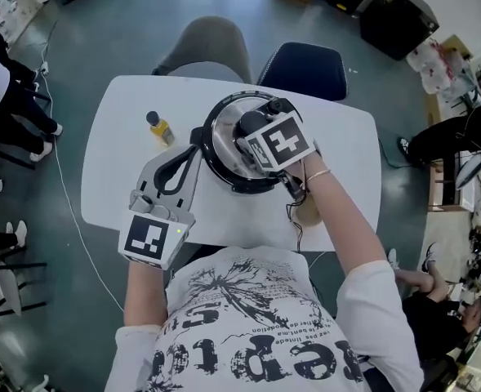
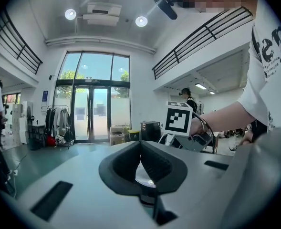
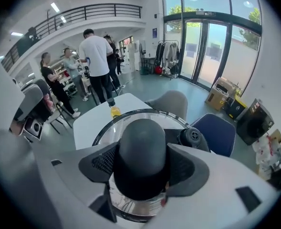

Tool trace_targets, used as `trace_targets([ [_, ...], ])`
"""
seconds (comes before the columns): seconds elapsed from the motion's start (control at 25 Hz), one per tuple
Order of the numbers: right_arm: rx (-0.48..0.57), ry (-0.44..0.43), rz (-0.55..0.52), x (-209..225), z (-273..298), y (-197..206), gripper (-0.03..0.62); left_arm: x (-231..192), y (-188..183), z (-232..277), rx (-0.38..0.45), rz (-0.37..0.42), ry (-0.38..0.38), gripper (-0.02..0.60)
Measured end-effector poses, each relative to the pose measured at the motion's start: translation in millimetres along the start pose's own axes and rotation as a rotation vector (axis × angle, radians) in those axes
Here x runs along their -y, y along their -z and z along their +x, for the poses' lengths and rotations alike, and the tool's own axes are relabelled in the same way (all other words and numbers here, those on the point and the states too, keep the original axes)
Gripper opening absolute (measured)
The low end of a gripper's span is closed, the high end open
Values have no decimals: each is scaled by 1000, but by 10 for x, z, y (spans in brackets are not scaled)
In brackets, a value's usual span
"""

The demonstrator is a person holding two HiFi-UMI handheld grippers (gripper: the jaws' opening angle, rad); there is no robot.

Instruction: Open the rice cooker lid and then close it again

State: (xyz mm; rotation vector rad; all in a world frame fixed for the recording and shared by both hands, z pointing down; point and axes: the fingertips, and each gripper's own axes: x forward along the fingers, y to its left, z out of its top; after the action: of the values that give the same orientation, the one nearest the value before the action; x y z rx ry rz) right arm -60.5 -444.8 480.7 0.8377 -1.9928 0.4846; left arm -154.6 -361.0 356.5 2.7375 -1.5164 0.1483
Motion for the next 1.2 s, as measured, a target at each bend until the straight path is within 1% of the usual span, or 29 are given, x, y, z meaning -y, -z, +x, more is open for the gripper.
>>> trace_targets([
  [0.04, -12, -2, -7, -10, 6, -4, 319, -4, 11, 8, -3, -5, 6, 14],
  [0.2, -37, -20, -13, -10, 14, -6, 313, -30, 7, 22, -5, -20, 25, 14],
  [0.36, -32, -13, 22, -3, -10, -11, 298, -48, -63, -15, 5, -13, 37, 14],
  [0.44, -32, -7, 34, 9, -3, -11, 296, -66, -33, -53, -13, -4, 44, 14],
  [0.64, 1, -8, 76, 18, -36, -51, 293, -100, 41, -177, -43, -8, 49, 14],
  [0.76, 34, -30, 127, 56, -109, -98, 293, -130, 45, -226, -33, -14, 45, 14],
  [0.84, 51, -15, 131, 92, -194, -130, 293, -147, 19, -233, -16, -22, 44, 14],
  [0.96, 71, 25, 114, 146, -346, -160, 293, -145, 16, -250, -45, 5, 59, 14],
  [1.04, 82, 34, 120, 174, -442, -133, 293, -124, -14, -248, -42, 15, 68, 14],
  [1.2, 91, 57, 155, 281, -569, 44, 293, -66, -103, -186, 7, 2, 81, 14],
])
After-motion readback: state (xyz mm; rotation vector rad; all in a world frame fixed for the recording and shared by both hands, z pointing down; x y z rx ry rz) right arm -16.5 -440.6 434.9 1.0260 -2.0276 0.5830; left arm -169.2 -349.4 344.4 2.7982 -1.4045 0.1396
